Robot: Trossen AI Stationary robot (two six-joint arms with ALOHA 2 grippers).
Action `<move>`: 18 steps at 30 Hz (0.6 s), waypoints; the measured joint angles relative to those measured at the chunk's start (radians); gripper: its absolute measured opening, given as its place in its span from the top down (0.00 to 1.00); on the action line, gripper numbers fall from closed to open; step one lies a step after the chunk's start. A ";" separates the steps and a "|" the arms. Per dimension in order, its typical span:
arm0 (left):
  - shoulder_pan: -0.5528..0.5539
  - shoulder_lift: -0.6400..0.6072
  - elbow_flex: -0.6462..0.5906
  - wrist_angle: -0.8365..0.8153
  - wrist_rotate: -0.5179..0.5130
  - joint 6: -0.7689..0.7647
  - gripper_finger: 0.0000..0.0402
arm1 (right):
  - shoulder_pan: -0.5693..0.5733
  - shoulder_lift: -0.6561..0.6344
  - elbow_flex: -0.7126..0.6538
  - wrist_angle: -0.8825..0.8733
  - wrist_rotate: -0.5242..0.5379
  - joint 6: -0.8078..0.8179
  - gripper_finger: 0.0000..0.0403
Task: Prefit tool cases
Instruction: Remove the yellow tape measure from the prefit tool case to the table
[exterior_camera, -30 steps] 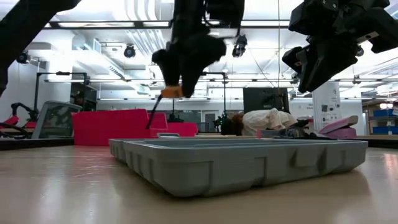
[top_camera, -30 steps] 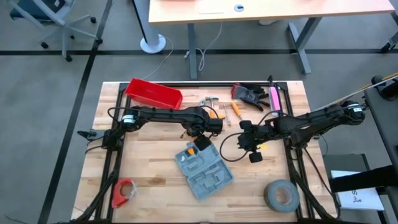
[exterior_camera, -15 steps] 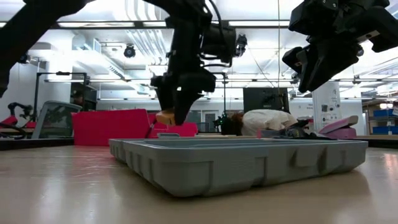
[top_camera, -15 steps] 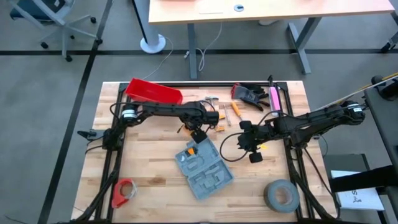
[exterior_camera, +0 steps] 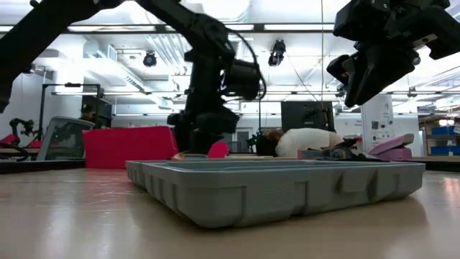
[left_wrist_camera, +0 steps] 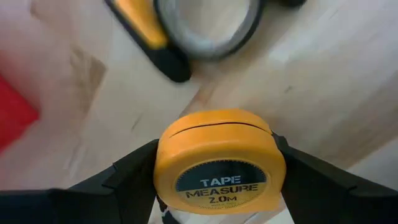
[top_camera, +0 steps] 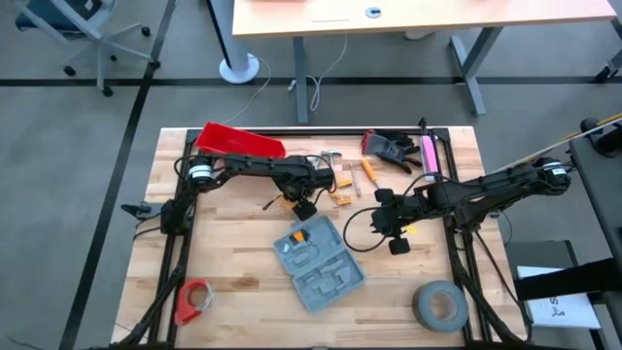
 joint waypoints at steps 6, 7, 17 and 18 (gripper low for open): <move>0.010 -0.061 -0.112 0.071 0.060 -0.021 0.31 | 0.000 0.000 0.000 0.004 0.000 0.009 0.87; 0.010 -0.072 -0.132 0.089 0.072 -0.030 0.31 | 0.000 0.000 0.000 0.004 0.000 0.010 0.87; 0.009 -0.173 -0.260 0.150 0.094 -0.128 0.23 | 0.000 0.000 0.000 0.007 0.000 0.016 0.85; 0.009 -0.185 -0.271 0.158 0.094 -0.131 0.22 | 0.000 0.000 0.000 0.007 0.000 0.017 0.85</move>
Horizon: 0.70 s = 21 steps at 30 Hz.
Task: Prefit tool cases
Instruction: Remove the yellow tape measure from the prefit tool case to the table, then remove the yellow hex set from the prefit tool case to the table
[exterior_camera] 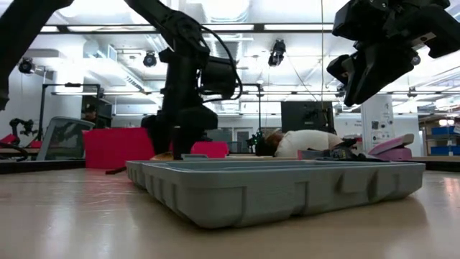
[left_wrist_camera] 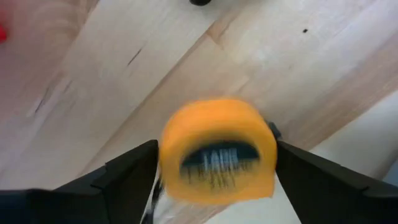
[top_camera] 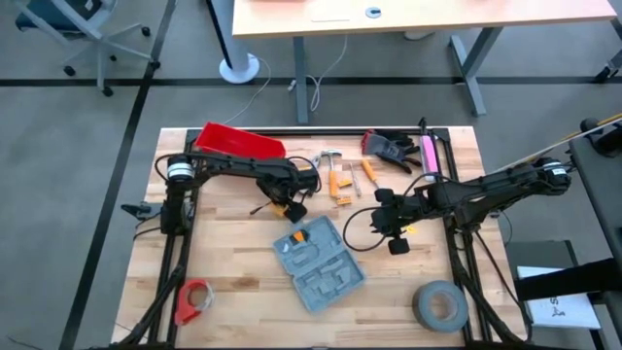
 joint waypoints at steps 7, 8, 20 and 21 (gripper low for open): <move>0.000 -0.046 -0.025 0.023 -0.027 0.009 0.19 | 0.006 0.000 0.000 0.011 0.000 0.013 0.86; 0.000 -0.057 -0.023 0.023 -0.027 0.009 0.20 | 0.008 0.000 0.000 0.017 -0.002 0.013 0.86; -0.128 -0.128 0.024 0.168 -0.026 -0.047 0.24 | 0.011 0.002 0.000 0.029 -0.017 0.034 0.84; -0.141 -0.128 0.024 0.206 -0.026 -0.057 0.24 | 0.013 0.002 0.000 0.030 -0.017 0.039 0.84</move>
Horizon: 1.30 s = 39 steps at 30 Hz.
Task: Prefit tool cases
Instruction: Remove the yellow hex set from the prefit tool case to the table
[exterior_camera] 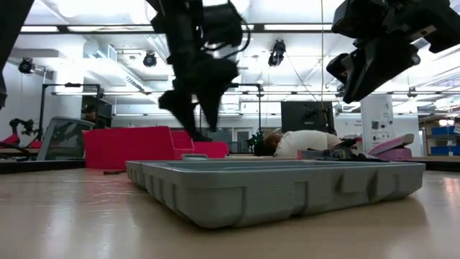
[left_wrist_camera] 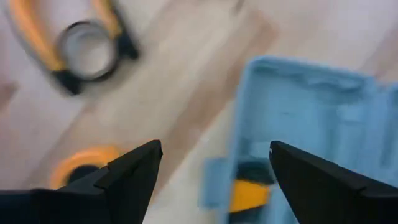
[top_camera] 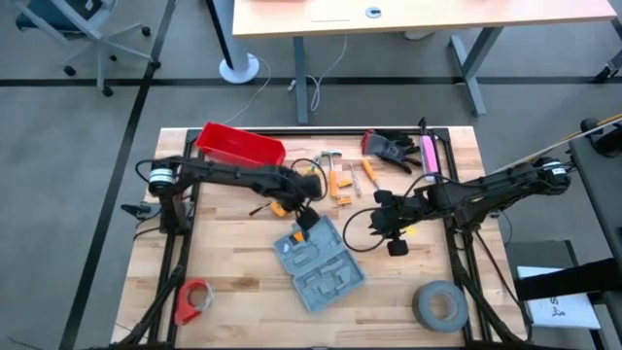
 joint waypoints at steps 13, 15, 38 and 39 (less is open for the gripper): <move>-0.101 0.091 0.009 0.061 0.030 0.012 0.29 | 0.032 0.000 0.000 0.016 -0.001 0.022 0.86; -0.100 0.109 0.027 0.055 0.029 0.022 0.30 | 0.032 0.000 0.000 0.018 0.001 0.024 0.85; -0.113 0.264 0.264 -0.162 -0.028 0.074 0.39 | 0.160 0.076 0.000 0.062 -0.103 0.068 0.85; -0.120 0.264 0.256 -0.160 -0.028 0.067 0.39 | 0.165 0.085 0.000 0.076 -0.103 0.072 0.85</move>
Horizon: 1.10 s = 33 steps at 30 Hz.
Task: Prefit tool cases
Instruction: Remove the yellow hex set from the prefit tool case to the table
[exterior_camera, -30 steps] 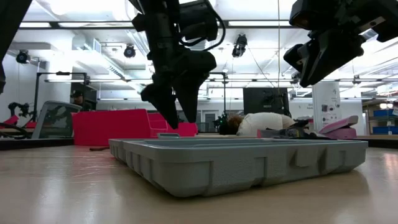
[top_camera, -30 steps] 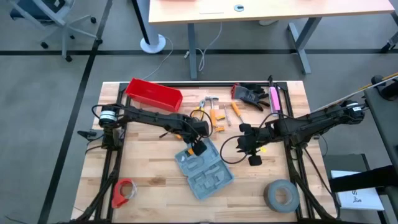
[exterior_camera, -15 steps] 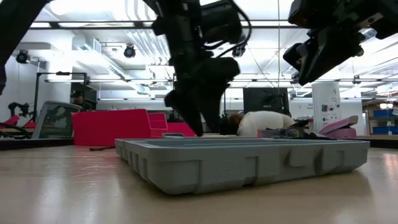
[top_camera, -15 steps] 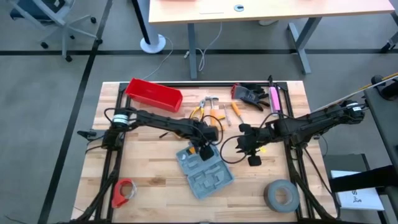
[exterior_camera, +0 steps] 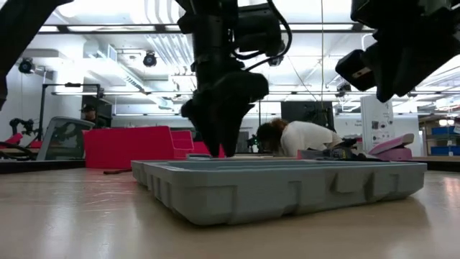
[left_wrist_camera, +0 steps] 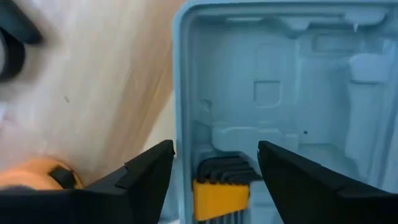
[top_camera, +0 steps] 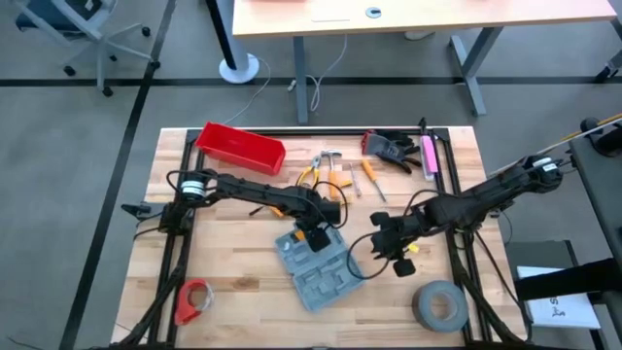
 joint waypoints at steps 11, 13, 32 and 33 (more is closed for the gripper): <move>-0.087 -0.001 -0.043 -0.028 0.072 -0.143 0.43 | 0.036 0.072 0.028 0.028 -0.001 0.003 0.85; -0.110 -0.002 -0.044 -0.029 0.083 -0.179 0.44 | 0.038 0.086 0.037 0.032 -0.012 0.004 0.84; -0.185 -0.073 0.023 -0.067 0.059 -0.293 0.47 | 0.149 0.369 0.224 0.052 -0.064 -0.046 0.83; -0.190 -0.075 0.023 -0.072 0.055 -0.298 0.47 | 0.152 0.381 0.229 0.058 -0.064 -0.050 0.83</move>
